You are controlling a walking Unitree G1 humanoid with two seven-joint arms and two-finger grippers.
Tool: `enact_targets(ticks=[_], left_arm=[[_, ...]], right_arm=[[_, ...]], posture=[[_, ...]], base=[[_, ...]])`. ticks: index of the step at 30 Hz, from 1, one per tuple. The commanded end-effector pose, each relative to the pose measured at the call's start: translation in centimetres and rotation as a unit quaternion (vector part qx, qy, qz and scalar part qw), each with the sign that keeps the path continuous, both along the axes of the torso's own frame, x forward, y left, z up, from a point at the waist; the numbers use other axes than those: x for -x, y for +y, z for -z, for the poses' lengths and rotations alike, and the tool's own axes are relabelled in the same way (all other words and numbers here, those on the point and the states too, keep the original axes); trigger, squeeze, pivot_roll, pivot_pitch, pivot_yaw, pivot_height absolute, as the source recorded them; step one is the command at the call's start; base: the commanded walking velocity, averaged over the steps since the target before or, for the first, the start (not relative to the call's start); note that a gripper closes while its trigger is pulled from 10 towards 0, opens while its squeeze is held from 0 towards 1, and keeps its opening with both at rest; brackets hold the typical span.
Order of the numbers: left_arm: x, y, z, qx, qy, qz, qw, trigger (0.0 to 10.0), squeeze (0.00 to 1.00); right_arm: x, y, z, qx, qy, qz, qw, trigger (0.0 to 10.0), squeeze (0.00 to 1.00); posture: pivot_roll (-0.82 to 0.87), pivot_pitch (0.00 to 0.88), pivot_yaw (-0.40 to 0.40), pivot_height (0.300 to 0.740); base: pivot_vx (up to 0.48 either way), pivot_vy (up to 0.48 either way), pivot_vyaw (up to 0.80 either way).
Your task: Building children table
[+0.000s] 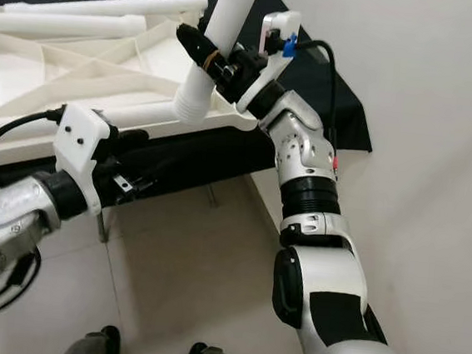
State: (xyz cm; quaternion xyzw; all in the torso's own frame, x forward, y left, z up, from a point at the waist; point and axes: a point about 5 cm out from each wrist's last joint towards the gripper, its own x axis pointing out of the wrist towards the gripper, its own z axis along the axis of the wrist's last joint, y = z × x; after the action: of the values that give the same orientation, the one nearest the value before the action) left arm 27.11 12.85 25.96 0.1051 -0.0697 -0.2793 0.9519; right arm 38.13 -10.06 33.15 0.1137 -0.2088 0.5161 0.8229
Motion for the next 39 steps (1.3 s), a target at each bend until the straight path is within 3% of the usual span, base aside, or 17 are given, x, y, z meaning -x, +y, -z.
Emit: enact_targets(ticks=[1,6,7,9,14,25,26,27,39], left_arm=[[-0.3,-0.1,0.4,-0.016,-0.001,-0.004,1.000,10.0,1.00],[-2.2,-0.3,0.3,-0.086,-0.024,-0.040,0.995,10.0,1.00],[-2.5,-0.6,0.0,-0.102,-0.040,-0.038,0.993,10.0,0.00],[-2.7,-1.1,-0.4,-0.117,-0.057,-0.031,0.991,10.0,0.00],[-3.4,-2.3,-1.5,-0.101,-0.066,-0.009,0.993,10.0,0.00],[-3.7,-4.1,-1.6,-0.096,-0.079,0.036,0.992,10.0,0.00],[-3.7,-4.1,-1.6,-0.091,-0.080,0.035,0.992,1.3,0.00],[-3.6,-4.2,-1.4,-0.091,-0.078,0.040,0.992,0.0,0.00],[-3.3,-3.9,-0.5,-0.085,-0.063,0.044,0.993,0.0,0.00]], right_arm=[[0.4,0.2,0.0,0.002,-0.008,-0.018,1.000,0.0,0.00],[1.3,0.9,0.9,0.015,0.001,-0.071,0.997,0.0,0.00],[1.6,1.1,1.4,0.022,0.005,-0.083,0.996,0.0,0.00],[1.9,1.4,1.9,0.030,0.010,-0.096,0.995,0.0,0.00],[2.5,2.2,3.2,0.055,0.019,-0.121,0.991,0.0,0.00],[4.0,3.8,4.5,0.078,0.033,-0.169,0.982,0.0,0.00],[4.2,4.0,4.7,0.081,0.034,-0.171,0.981,0.0,0.00],[4.2,4.1,4.8,0.082,0.035,-0.170,0.981,0.0,0.00],[4.1,3.7,4.3,0.081,0.035,-0.160,0.983,0.0,0.00]], posture=[[0.09,0.165,-0.085,0.740],[0.08,0.162,-0.079,0.740],[0.08,0.160,-0.078,0.740],[0.08,0.160,-0.078,0.740],[0.08,0.169,-0.080,0.740],[0.08,0.185,-0.077,0.740],[0.08,0.186,-0.078,0.740],[0.08,0.188,-0.080,0.740],[0.07,0.196,-0.080,0.740]], base=[[0.000,0.000,0.00],[0.000,0.000,0.00],[0.000,0.000,0.00],[0.000,0.000,0.00],[0.000,0.000,0.00],[0.000,0.000,0.00],[0.000,0.000,0.00],[0.000,0.000,0.00],[0.000,0.000,0.00]])
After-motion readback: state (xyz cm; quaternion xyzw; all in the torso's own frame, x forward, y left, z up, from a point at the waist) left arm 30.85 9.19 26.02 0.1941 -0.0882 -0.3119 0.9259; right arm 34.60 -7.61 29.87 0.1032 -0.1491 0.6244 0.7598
